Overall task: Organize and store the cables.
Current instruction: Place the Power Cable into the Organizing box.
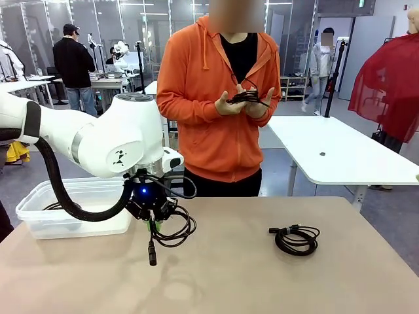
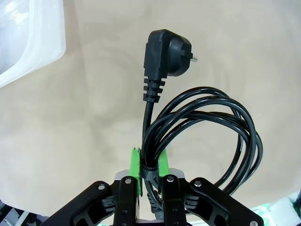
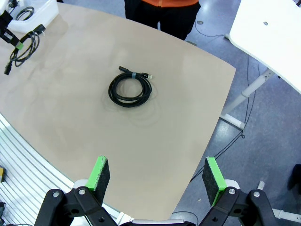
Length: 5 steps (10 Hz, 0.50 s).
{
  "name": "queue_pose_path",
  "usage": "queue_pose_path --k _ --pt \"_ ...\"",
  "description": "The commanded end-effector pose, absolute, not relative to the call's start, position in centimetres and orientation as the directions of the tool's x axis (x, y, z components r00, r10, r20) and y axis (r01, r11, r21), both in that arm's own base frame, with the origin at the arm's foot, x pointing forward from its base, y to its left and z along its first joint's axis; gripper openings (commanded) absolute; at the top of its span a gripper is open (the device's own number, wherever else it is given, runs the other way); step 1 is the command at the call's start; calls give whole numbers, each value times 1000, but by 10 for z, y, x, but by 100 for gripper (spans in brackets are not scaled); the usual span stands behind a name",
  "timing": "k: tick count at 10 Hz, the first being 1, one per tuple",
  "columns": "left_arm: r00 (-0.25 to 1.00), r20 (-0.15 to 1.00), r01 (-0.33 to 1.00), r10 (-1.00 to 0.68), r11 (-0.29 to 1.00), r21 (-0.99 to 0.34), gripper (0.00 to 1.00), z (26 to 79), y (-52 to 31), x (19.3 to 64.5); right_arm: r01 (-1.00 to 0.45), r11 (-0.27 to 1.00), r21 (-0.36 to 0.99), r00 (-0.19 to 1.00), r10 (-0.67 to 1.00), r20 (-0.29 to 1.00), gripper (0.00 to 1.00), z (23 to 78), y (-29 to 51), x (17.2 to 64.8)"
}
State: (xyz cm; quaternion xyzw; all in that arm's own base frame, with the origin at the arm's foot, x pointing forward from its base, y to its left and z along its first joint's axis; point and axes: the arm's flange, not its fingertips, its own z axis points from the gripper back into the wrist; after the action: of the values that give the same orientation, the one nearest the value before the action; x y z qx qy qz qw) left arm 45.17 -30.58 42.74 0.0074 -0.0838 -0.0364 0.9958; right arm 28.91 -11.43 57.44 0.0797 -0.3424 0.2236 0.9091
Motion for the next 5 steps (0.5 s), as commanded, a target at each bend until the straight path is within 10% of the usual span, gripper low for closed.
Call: queue_pose_path --k 1,5 --pt "983 166 71 -73 997 21 17 427 -306 452 -466 885 -6 662 353 661 100 574 -116 289" --pt "959 149 229 -239 970 83 17 480 -268 445 -466 885 -6 662 353 661 100 574 -116 289"
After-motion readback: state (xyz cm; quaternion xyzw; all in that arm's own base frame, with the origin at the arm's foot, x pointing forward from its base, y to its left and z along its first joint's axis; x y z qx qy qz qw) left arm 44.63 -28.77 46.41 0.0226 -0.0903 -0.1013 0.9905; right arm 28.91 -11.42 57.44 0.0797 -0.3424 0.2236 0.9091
